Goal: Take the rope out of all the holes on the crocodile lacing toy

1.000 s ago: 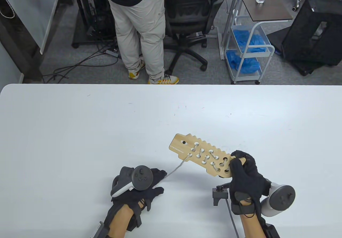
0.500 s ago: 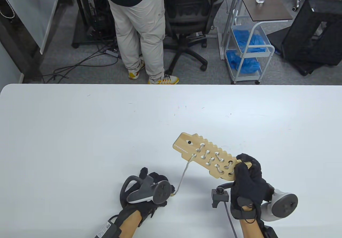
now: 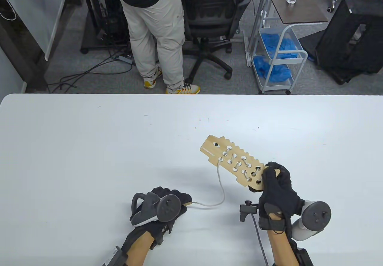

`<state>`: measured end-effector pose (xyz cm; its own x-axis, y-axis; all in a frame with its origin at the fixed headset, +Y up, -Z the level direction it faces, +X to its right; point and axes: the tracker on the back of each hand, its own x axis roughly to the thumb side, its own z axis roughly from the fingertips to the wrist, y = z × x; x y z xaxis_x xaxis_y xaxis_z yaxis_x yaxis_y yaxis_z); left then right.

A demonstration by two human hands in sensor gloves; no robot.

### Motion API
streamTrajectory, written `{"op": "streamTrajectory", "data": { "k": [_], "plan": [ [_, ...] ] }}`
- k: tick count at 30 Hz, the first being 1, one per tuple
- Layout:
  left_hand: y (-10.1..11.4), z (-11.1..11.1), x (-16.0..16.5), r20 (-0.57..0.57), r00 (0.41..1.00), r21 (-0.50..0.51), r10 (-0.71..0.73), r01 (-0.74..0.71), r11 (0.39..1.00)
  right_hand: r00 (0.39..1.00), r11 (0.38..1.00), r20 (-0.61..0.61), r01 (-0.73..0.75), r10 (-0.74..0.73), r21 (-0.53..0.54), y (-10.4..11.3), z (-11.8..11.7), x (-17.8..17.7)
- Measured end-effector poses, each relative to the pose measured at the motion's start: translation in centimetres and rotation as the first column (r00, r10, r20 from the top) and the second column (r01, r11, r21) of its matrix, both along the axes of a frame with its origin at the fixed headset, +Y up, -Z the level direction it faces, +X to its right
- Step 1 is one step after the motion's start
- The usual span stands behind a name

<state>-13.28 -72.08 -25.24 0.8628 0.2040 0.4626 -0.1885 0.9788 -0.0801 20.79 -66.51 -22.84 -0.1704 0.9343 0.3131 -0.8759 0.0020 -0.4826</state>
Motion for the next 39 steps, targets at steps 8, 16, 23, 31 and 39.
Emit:
{"op": "streamTrajectory", "data": {
  "k": [8,16,23,31,39],
  "plan": [
    [1.8,0.7,-2.0,-0.060,0.982,0.166,0.176,-0.164,0.972,0.998,0.991,0.012,-0.057,0.059,-0.118,-5.1,-0.9,-2.0],
    [4.0,2.1,-3.7,-0.113,0.931,0.343,0.348,-0.292,0.893,0.994,0.972,-0.083,-0.086,0.069,-0.221,-7.7,-1.2,-2.7],
    [4.8,2.9,-3.6,-0.062,0.903,0.386,0.426,-0.371,0.844,0.971,0.955,-0.155,-0.210,0.180,-0.209,-8.1,-1.2,-4.3],
    [4.7,3.2,-2.6,-0.055,0.934,0.408,0.352,-0.301,0.862,0.961,0.956,-0.185,-0.237,0.205,-0.171,-7.6,-1.1,-4.9],
    [4.4,3.2,-1.8,-0.038,0.958,0.400,0.286,-0.247,0.882,0.961,0.964,-0.224,-0.204,0.164,-0.169,-7.6,-1.1,-5.4]
  ]
}}
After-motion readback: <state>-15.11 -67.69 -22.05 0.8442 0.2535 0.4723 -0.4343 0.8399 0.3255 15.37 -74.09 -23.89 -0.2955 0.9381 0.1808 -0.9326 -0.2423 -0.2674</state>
